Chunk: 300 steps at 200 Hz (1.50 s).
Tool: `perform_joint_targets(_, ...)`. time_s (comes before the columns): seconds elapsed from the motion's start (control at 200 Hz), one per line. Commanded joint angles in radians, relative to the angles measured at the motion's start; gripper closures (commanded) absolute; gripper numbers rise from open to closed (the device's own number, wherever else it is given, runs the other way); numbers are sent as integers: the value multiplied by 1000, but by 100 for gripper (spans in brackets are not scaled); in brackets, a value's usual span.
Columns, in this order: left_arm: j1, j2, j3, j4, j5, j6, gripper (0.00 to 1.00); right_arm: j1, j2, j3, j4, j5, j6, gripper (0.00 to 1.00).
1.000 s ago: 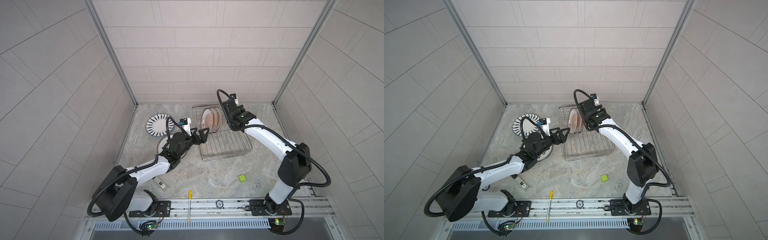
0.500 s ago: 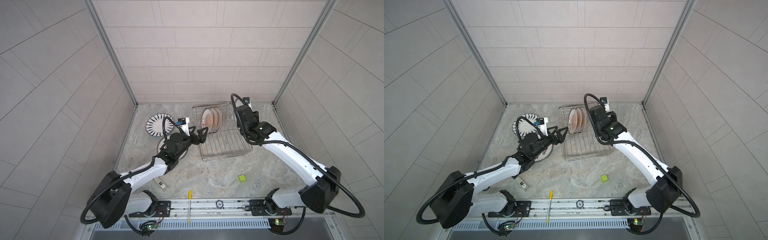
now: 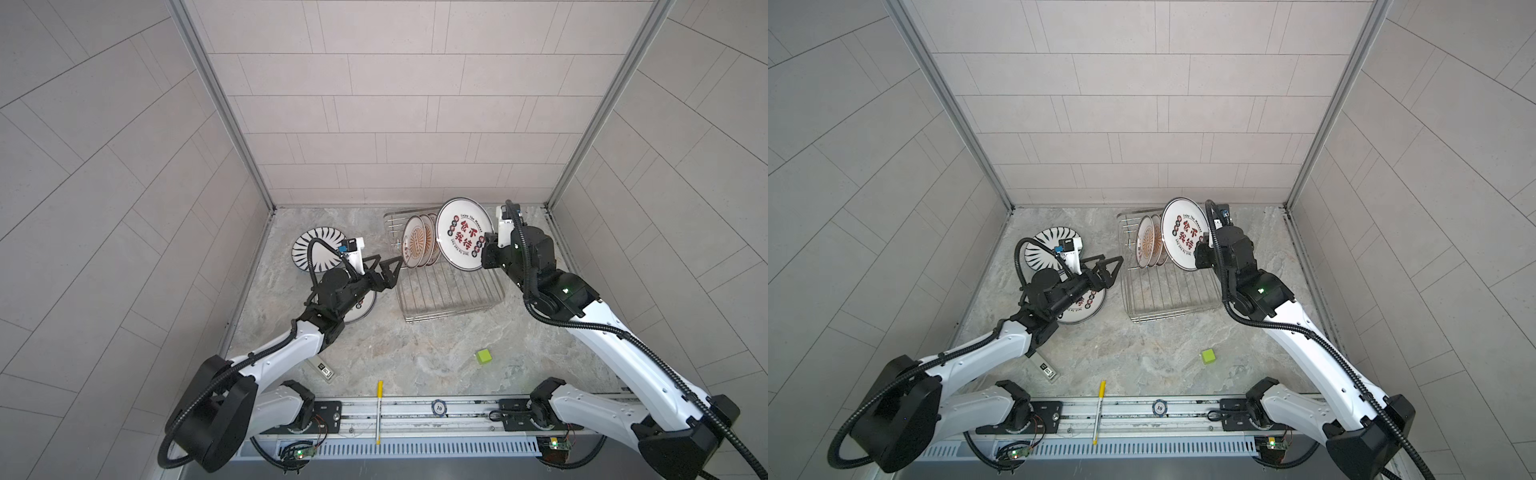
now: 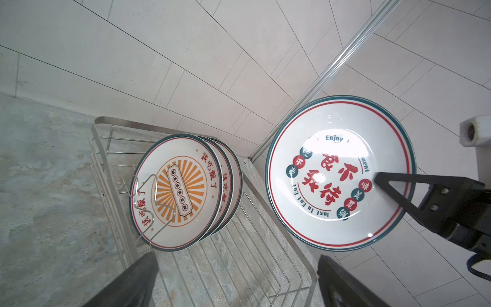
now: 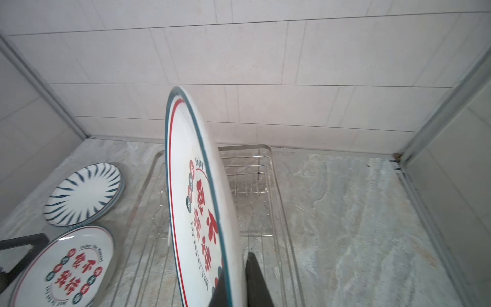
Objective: Unload the plates from the dish rack
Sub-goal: 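Pass the red-text plate from the right gripper to the left gripper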
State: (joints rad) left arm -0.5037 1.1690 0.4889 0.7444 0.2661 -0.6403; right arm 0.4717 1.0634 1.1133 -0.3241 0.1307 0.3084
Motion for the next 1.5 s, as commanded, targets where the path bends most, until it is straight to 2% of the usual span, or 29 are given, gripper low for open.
perform_joint_targets(0.0,3,-44,-20,57,34,-3,0,-34,-2,-11,132,-257,39,100)
perform_joint_targets(0.165,6,-49,-34,86,84,13,0,-68,13,-44,227,-466,65,100)
perform_joint_targets(0.265,5,-41,-41,119,112,11,2,-71,13,-59,258,-531,73,100)
perform_joint_targets(0.4,6,-15,-35,159,138,2,10,-71,8,-79,293,-603,84,100)
perform_joint_targets(0.455,6,-4,-33,179,145,-12,15,-71,7,-85,296,-611,83,100)
perform_joint_targets(0.676,6,26,-16,216,154,-42,48,-70,4,-98,299,-648,73,100)
perform_joint_targets(0.986,5,49,0,230,160,-77,62,-71,7,-111,310,-678,57,100)
perform_joint_targets(1.071,5,52,2,230,160,-79,74,-70,8,-116,318,-686,55,100)
perform_joint_targets(1.301,5,49,-3,229,158,-80,95,-71,16,-116,318,-690,55,100)
perform_joint_targets(1.326,5,48,-3,230,156,-107,97,-71,18,-116,318,-690,55,100)
perform_joint_targets(1.496,6,40,-13,256,154,-143,100,-69,45,-113,312,-686,51,100)
